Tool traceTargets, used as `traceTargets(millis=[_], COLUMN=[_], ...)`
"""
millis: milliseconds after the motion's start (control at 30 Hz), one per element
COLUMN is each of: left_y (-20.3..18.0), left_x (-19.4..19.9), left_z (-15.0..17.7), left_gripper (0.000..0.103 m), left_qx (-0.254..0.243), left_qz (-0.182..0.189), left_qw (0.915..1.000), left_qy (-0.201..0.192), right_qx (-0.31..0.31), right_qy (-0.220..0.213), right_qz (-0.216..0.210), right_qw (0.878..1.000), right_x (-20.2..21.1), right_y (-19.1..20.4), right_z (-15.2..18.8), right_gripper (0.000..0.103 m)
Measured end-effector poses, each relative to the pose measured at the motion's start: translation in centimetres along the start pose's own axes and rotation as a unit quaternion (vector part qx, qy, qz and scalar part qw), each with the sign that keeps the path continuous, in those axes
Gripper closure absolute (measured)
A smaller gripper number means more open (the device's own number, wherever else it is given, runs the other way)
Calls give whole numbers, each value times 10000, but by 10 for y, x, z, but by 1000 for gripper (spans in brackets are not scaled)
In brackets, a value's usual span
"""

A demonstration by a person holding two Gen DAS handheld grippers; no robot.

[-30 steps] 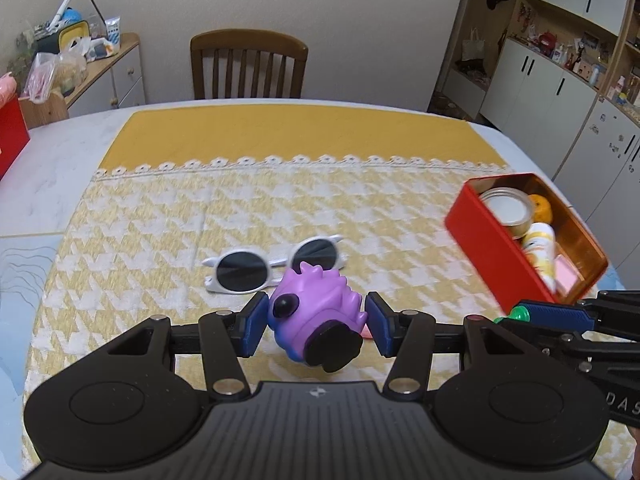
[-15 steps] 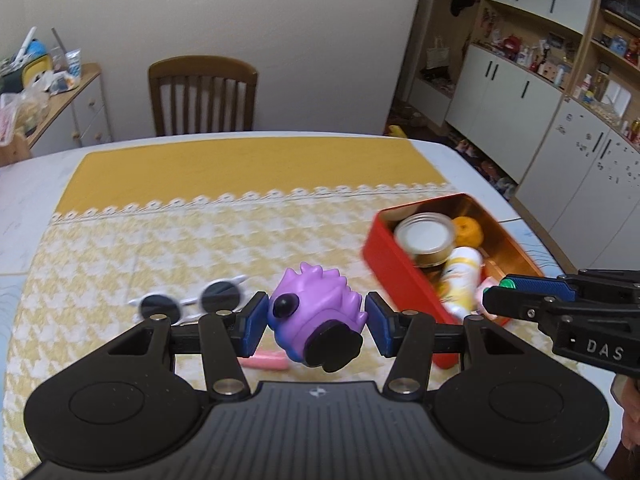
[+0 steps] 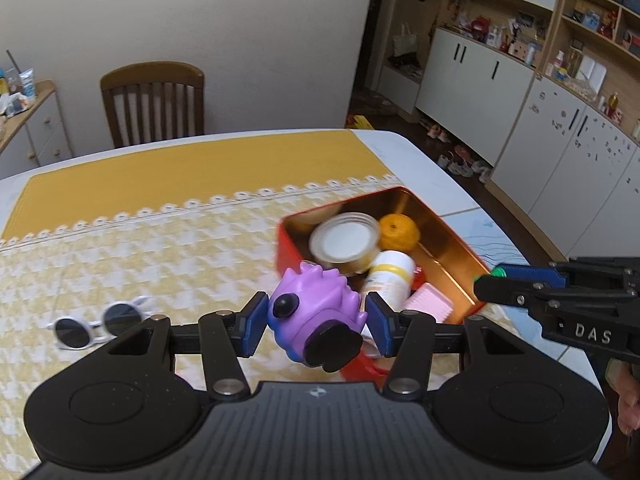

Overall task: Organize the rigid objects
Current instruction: 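Carry the purple toy and green pawn over the red tin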

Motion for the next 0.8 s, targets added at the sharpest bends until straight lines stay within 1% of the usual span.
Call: traceTargets(millis=[200, 300, 367, 467, 567, 800], left_y=[-37, -52, -58, -64, -69, -63], left_x=[-16, -32, -42, -55, -61, -78], left_z=[4, 6, 10, 12, 11, 0], left_gripper=[51, 51, 51, 51, 51, 51], left_qx=[-267, -397, -414, -396, -466, -271], left_qz=[126, 221, 211, 216, 142, -4], left_qw=[9995, 9985, 9979, 9974, 9975, 9981], left_qy=[136, 319, 455, 563, 510, 559], right_qx=[61, 171, 257, 434, 609, 930], right_qy=[46, 148, 224, 355, 498, 776], right_qz=[87, 16, -24, -120, -172, -296], right_qw=[9999, 9997, 9994, 9984, 9968, 9922], right_x=[-4, -10, -16, -28, -40, -63], right_y=[-31, -42, -47, -52, -55, -55], right_z=[-3, -1, -1, 0, 2, 9], right_gripper=[79, 79, 79, 79, 79, 79])
Point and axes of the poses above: each gripper's, at about its wrist camera, not at the fingertips, and x roughly against the way its jaws point, y to its left, z to its underside, the point moved 6 cm from there along -x, roughly the way its jaws point, and after that the axes turned 3 degrees about -z, right-handed, at the moved point
